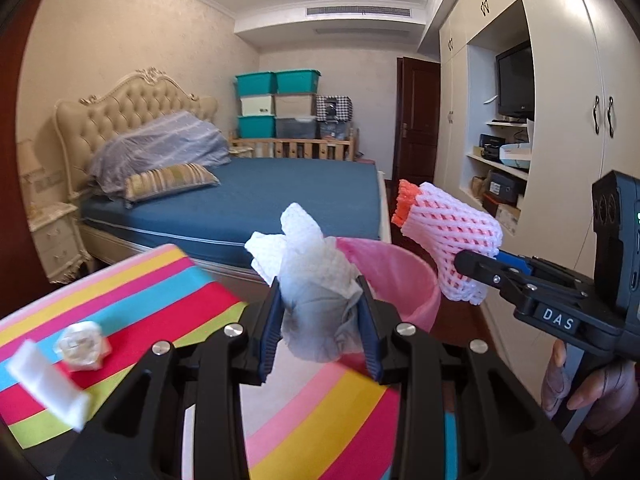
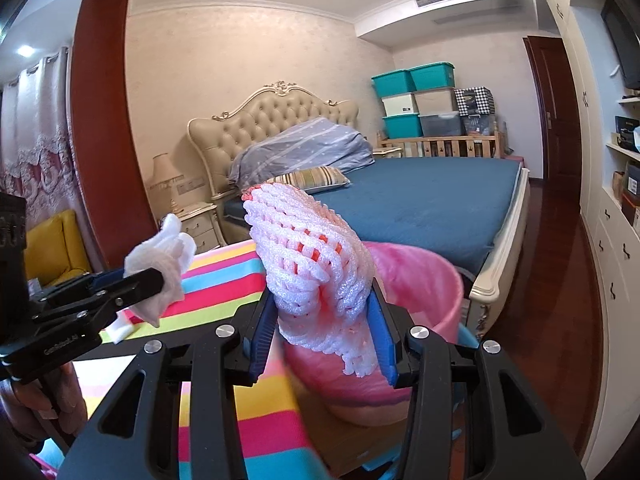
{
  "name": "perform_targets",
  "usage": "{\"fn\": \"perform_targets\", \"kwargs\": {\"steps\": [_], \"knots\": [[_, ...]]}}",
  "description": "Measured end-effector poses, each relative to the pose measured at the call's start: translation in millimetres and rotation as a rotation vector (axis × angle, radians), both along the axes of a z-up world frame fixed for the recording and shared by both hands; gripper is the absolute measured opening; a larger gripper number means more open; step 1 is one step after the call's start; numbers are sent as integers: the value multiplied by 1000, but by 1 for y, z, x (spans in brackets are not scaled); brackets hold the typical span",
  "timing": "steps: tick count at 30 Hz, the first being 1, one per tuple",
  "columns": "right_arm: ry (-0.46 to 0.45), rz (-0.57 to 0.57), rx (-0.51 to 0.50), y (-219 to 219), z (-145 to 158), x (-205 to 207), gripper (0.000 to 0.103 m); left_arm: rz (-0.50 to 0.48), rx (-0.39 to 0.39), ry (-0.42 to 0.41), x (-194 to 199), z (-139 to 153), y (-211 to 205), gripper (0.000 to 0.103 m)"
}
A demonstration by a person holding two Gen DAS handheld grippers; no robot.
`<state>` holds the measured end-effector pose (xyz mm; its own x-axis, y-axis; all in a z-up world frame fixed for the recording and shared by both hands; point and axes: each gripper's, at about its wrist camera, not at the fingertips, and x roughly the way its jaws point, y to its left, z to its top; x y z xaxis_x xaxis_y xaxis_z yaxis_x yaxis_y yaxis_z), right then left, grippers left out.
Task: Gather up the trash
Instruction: 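Carry the foam net and tissue over the pink bin, then open both grippers over the pink bin to drop the items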
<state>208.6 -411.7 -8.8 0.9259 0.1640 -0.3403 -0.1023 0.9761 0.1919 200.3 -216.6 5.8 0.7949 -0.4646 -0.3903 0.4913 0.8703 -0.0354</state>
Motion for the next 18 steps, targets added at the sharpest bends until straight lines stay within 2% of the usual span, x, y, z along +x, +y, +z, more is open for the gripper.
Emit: {"fn": "perform_targets", "kwargs": {"steps": [8,15,18], "knots": [[43,-7,68,-36,-10,43,44,-29,16,22,48,0,-46,35],[33,-1,40,-44,-12,77,46,-41,0,21,81,0,-68,40],[20,23,51,-48,-12,91,51,-46,-26,40,95,-2,-71,59]]}}
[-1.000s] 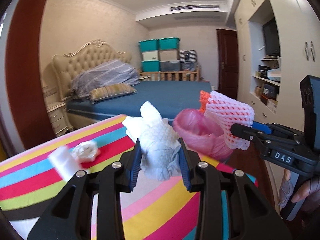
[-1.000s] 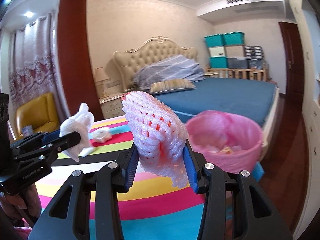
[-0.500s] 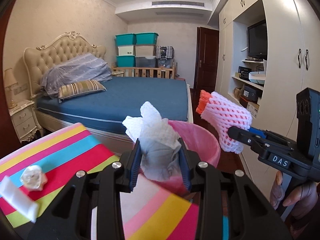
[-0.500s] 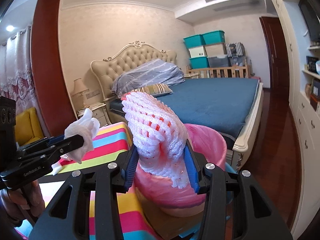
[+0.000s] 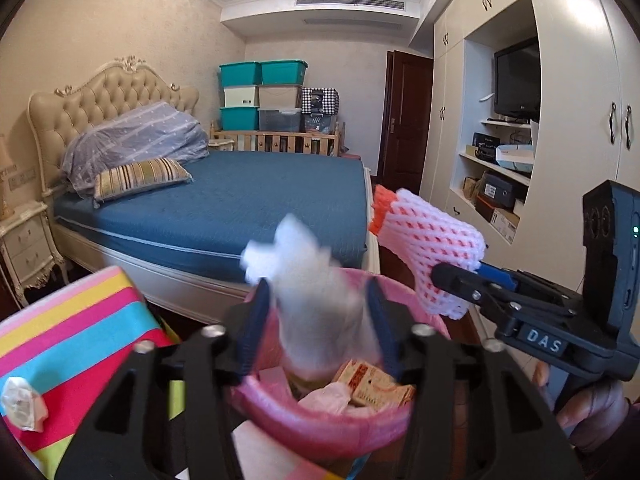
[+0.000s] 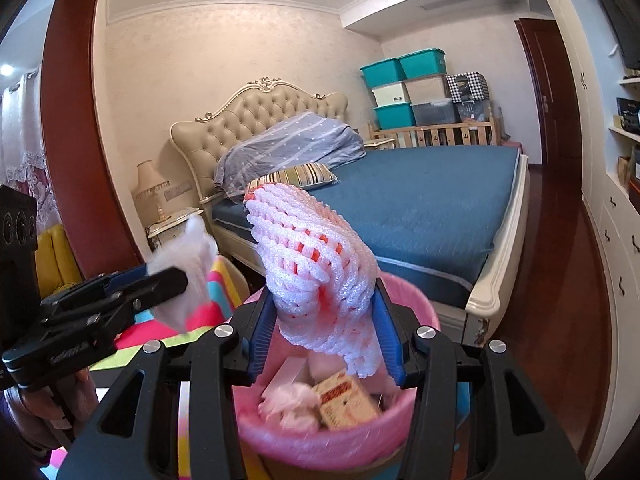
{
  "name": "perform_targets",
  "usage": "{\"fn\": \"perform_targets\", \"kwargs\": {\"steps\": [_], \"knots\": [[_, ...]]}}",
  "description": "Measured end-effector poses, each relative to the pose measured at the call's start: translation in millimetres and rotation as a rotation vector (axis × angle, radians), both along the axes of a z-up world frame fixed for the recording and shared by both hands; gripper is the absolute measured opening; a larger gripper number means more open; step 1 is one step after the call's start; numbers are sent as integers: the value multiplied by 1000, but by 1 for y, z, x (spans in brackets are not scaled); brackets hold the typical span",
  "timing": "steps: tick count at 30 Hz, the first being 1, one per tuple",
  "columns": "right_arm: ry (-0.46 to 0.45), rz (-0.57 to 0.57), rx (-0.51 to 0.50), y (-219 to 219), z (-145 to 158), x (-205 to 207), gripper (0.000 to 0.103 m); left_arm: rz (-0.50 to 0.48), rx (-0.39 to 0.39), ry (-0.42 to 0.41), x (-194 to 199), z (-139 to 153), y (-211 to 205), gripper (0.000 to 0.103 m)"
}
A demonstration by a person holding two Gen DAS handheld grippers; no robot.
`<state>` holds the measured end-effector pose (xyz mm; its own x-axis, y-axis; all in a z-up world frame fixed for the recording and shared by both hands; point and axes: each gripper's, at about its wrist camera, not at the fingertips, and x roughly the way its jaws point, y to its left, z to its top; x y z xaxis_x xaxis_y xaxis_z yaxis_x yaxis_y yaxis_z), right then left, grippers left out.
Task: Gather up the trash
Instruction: 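Open both grippers over the pink bin to drop the items, then move both open grippers back over the table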
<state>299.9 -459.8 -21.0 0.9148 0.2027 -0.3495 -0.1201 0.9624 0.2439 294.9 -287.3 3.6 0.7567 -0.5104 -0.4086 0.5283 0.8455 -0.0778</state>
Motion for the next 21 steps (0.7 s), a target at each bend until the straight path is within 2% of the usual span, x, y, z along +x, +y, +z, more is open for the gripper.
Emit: {"fn": "perform_targets", "kwargs": {"steps": [1,2,3,5,10,16,21], "knots": [[-8,13,9,-3,-1,7,54,17,-4,-1,3,-1,1,70],[-11,2,4,-4,-2,9,70,38,-6,-7,4,-1,2,79],[-15,-21,-2,-5,-2,11,82,64,-13,-14,3,-2,6,82],[-9,-20,10,-9,-2,13,82,85,-20,-14,0,-3,15,86],[-19,-13,1,-4,-2,-4,82,166,20,-60,-14,-4,47,98],[-31,21,-30,20,4,-25,82,254,67,-58,-42,-9,89,98],[-43,75,-33,48,12,-34,82,303,74,-54,-77,-18,123,98]]}}
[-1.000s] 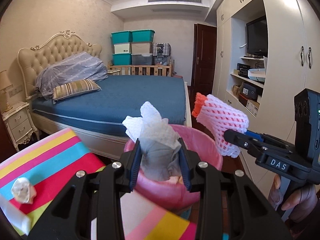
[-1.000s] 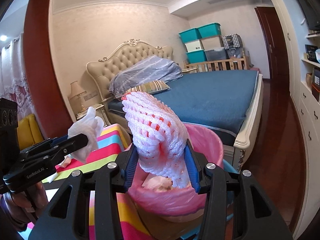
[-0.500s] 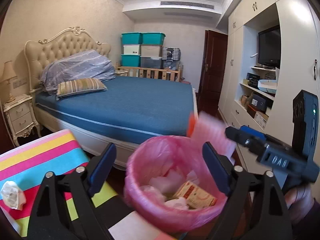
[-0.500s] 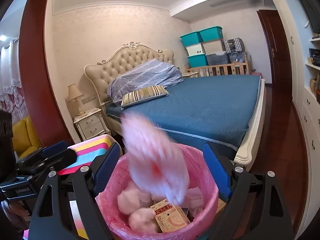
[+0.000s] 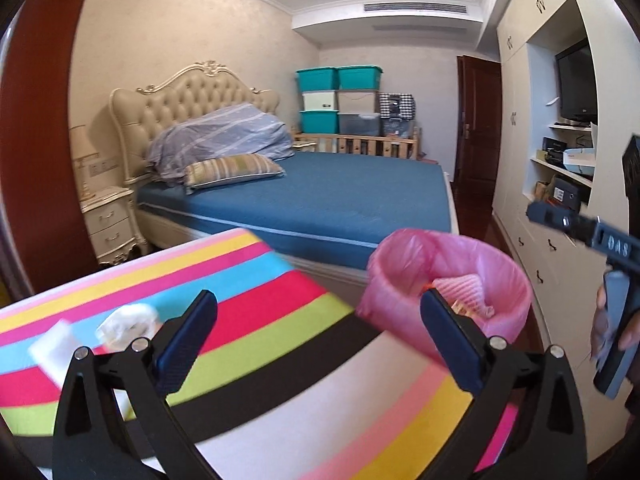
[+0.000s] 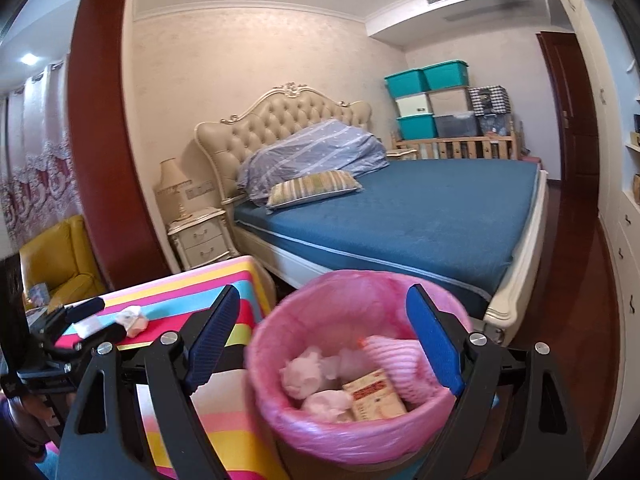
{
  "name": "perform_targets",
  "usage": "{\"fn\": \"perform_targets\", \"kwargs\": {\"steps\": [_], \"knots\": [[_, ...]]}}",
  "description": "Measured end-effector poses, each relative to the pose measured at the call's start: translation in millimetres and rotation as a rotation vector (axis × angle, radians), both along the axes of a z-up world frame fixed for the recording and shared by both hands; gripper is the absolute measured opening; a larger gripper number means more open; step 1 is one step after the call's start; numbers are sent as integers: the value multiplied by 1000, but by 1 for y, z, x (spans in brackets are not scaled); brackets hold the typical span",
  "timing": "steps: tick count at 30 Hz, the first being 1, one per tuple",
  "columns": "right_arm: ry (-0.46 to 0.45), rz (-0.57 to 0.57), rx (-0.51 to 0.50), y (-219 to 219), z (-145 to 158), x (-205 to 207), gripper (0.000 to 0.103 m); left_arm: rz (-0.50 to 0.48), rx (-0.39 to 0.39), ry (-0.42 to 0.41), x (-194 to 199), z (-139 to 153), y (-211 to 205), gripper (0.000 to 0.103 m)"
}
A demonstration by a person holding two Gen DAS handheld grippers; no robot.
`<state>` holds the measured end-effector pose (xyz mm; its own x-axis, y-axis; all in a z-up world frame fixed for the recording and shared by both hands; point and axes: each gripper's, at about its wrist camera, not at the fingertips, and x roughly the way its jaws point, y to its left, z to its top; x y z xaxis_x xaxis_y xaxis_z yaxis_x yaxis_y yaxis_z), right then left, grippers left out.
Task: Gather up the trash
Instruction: 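Move both open grippers back over the table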
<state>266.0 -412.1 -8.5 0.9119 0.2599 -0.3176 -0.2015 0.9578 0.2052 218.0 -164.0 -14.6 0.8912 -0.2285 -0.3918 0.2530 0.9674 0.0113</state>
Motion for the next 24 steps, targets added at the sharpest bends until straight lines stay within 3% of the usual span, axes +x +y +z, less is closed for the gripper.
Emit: {"fn": "perform_targets", "kwargs": {"steps": [6,13,18,24], "knots": [[4,76,-23,53,-1,-7,82,54,1,3,-38,-5,37,98],[68,195,-41,134,-26,-2,82,207,18,9,-63,-8,101,98],[104,260,-67,187,-36,3,82,336,-5,57,-56,-10,155,98],[116,283,-75,217,-39,10,82,364,-11,140,-21,-17,189,96]]}}
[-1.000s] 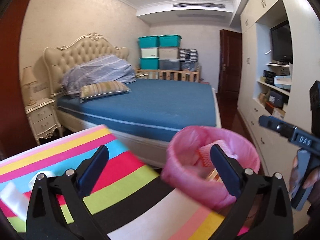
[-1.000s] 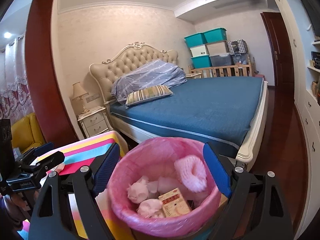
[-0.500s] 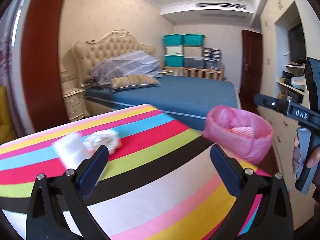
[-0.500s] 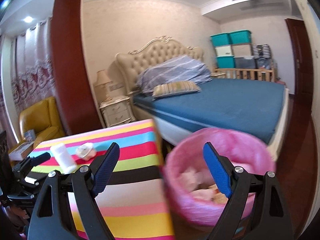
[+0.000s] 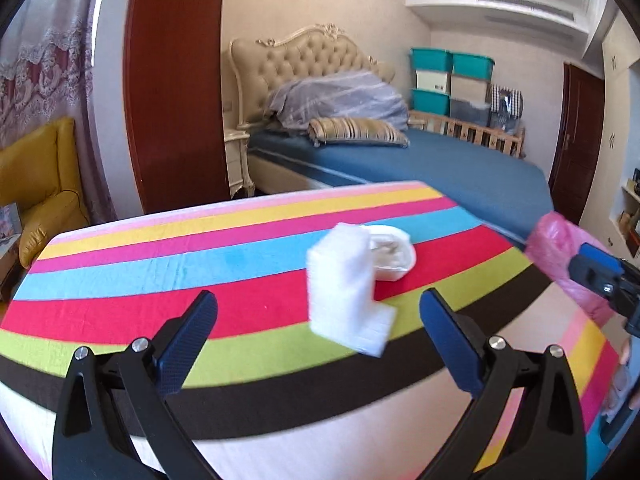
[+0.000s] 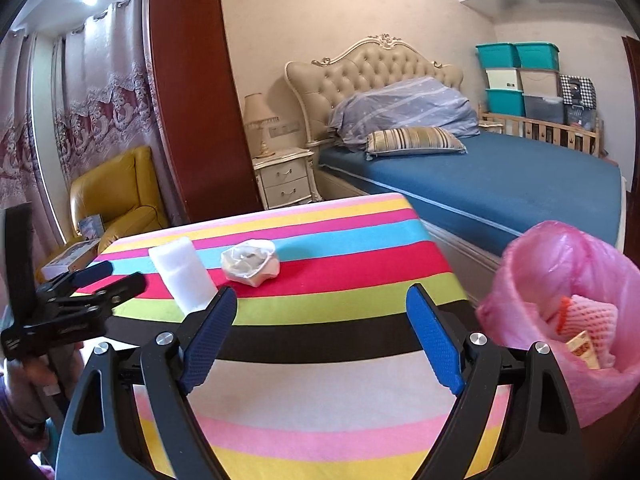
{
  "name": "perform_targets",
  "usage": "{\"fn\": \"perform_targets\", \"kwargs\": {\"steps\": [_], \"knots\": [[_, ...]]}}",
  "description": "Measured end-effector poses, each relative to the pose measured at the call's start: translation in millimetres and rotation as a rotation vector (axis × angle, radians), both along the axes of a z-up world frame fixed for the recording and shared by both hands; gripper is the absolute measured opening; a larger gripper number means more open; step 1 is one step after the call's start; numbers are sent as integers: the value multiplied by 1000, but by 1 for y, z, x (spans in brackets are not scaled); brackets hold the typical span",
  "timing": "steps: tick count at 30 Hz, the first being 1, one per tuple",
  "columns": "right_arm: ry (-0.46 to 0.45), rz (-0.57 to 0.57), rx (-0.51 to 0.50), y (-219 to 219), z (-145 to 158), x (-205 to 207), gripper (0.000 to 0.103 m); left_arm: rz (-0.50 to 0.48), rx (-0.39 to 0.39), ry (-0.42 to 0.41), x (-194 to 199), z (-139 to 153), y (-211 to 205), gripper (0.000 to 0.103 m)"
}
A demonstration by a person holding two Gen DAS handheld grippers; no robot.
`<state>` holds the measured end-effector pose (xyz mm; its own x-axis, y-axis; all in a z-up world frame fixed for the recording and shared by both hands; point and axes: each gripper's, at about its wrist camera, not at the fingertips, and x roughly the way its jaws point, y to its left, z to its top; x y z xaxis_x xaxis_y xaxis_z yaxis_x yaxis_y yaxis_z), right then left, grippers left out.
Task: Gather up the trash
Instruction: 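Move both open grippers back over the table, then grasp the white foam block with the left gripper, then grasp the crumpled white paper cup with the right gripper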
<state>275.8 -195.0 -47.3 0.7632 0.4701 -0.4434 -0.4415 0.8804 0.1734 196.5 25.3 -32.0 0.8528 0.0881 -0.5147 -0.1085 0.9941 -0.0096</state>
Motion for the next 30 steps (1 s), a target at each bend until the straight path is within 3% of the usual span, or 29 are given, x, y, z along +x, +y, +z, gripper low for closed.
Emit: {"fn": "perform_targets", "kwargs": {"steps": [4,7,9,11,15,21,25,30], "knots": [[25,-4,-21,8,-5,7,82,-34,14,44,25,-8,-1,93],[50,-9,-31,13,-9,14,82,-50,26,83,43,-14,-4,84],[59,-11,-33,17,-10,20,82,-65,11,127,53,-19,-1,74],[65,-11,-40,23,-10,25,82,-89,-13,161,58,-23,1,43],[92,11,-59,43,-12,38,82,-93,44,82,39,-13,4,40],[136,51,-88,90,-17,55,82,75,104,-77,5,10,35,40],[147,78,-135,128,-19,71,85,133,96,-122,-3,17,55,40],[210,72,-178,165,-27,97,85,125,61,-133,-9,17,62,41]]}}
